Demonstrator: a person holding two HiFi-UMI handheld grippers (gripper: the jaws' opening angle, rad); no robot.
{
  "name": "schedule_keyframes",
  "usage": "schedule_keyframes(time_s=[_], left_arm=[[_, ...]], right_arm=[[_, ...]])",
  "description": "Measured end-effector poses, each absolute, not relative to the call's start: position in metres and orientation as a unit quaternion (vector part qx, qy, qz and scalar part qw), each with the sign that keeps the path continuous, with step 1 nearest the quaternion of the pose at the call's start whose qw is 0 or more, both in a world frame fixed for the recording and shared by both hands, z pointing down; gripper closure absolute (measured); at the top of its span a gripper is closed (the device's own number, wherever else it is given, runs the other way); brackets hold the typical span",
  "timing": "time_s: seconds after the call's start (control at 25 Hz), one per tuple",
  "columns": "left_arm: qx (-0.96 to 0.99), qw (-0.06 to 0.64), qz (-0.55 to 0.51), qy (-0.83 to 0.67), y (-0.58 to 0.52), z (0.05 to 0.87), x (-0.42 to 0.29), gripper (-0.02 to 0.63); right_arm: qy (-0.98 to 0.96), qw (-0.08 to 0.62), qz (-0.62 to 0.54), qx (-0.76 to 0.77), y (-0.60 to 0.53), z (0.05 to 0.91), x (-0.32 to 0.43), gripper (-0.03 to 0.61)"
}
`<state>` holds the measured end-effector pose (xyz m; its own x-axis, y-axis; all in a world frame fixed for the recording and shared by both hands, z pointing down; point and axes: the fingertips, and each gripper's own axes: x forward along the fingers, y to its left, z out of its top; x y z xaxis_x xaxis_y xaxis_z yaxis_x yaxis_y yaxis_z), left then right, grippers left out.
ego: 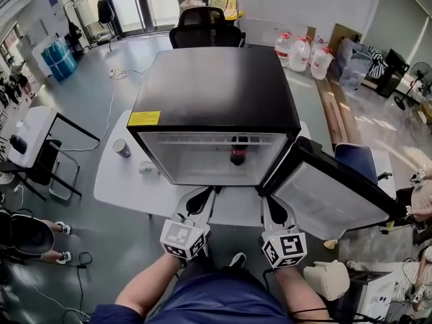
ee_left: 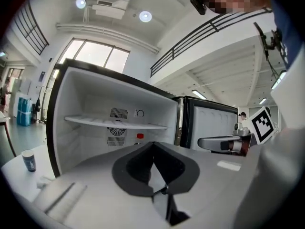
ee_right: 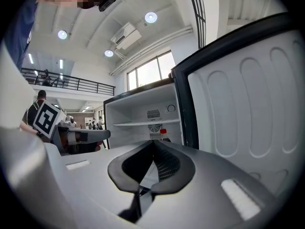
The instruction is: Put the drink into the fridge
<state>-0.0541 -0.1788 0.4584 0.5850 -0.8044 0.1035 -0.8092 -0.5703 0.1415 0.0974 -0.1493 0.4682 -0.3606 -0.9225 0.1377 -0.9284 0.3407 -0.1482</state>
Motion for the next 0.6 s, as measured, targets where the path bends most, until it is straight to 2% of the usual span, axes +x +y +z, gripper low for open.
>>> schedule_keyframes(time_s=[0.6], left_arm=[[0.892,0.091,0.014,-0.442,-0.199,0.453,-0.072,0.609]], right_arm=[[-0.819,-0.006,0.065,0.571,-0.167,0.434,0.075,0.572]])
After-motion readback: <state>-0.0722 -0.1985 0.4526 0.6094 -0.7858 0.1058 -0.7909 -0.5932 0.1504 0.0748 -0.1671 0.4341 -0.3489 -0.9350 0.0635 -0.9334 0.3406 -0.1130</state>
